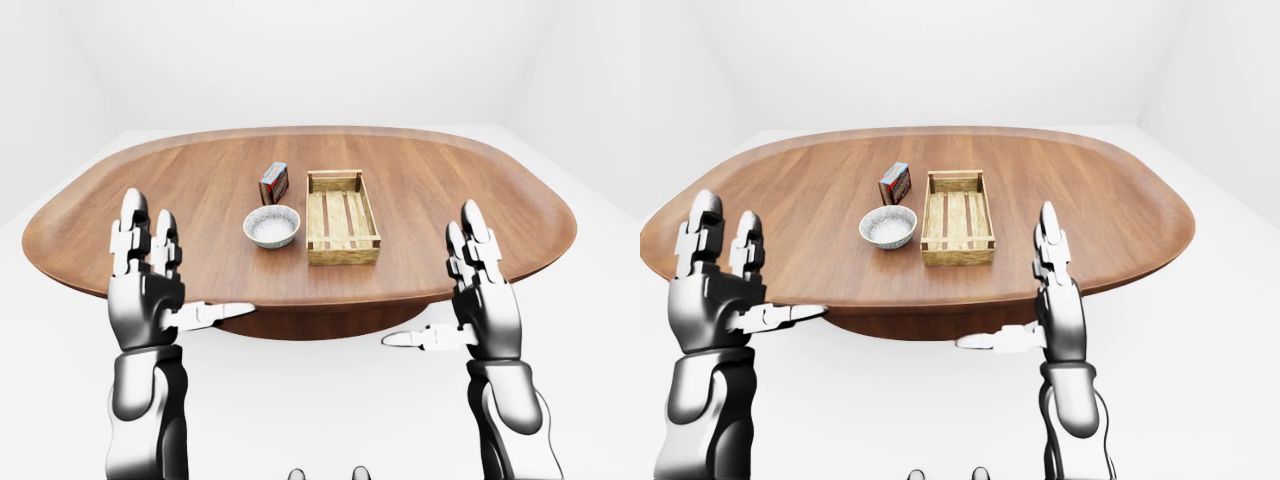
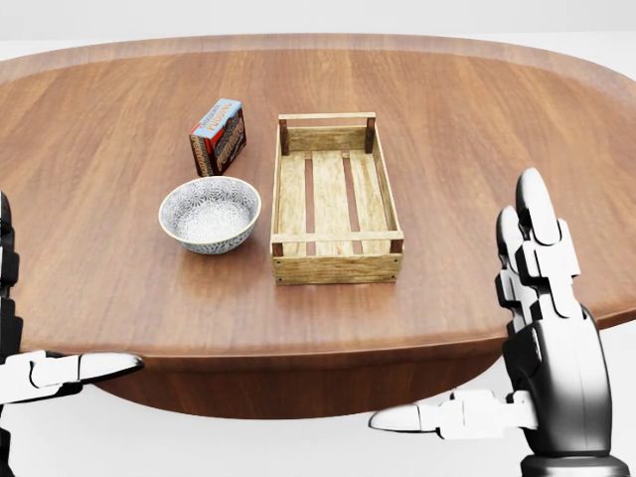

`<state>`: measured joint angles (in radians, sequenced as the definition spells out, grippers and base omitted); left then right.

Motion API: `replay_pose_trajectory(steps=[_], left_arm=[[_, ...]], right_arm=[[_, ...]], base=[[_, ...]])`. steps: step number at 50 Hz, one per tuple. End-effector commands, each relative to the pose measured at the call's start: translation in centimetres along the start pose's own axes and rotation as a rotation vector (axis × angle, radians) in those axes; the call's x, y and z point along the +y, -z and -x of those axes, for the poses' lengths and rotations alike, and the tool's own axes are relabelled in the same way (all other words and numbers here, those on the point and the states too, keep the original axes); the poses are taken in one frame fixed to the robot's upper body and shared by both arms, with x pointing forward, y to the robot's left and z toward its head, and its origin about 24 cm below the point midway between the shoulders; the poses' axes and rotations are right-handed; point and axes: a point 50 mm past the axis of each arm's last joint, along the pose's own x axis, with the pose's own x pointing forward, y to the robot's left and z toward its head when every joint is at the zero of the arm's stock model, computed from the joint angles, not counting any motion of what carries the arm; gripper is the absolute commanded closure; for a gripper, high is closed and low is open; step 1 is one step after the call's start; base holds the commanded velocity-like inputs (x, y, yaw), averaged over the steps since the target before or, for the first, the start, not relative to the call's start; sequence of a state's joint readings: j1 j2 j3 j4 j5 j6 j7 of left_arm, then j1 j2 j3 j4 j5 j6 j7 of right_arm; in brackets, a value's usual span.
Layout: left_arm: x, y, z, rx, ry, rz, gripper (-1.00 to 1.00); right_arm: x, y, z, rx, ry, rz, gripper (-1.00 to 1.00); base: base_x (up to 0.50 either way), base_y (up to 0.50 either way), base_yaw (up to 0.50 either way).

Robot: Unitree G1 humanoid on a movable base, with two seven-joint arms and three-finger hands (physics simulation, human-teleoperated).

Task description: Pick up the bowl on the left and put it in the tray.

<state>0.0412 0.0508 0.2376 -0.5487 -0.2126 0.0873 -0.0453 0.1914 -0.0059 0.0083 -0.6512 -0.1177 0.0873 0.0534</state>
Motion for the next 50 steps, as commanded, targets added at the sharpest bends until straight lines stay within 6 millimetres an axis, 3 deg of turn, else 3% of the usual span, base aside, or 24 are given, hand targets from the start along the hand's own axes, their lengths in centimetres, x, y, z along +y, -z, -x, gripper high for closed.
replay_pose_trajectory(steps=[1,8,50], left_arm=[[0.8,-1.1,-0.3,-0.051,-0.028,0.009,-1.0],[0.8,-1.6,-0.1,-0.07,-0.028,0.012,-1.0],[1.0,-2.1,-0.1,-0.089,-0.032,0.011,-1.0]], right_arm=[[-0.4,-1.7,0.4,-0.061,0.01,0.021,-1.0],[-0.3,-2.1,0.6,-0.073,0.003,0.068,-1.0],[0.1,-1.8,0.4,-0.068,-0.009,0.055,-1.0]], base=[[0.0,0.0,0.0],[0.0,0.0,0.0],[0.0,0.5,0.0]])
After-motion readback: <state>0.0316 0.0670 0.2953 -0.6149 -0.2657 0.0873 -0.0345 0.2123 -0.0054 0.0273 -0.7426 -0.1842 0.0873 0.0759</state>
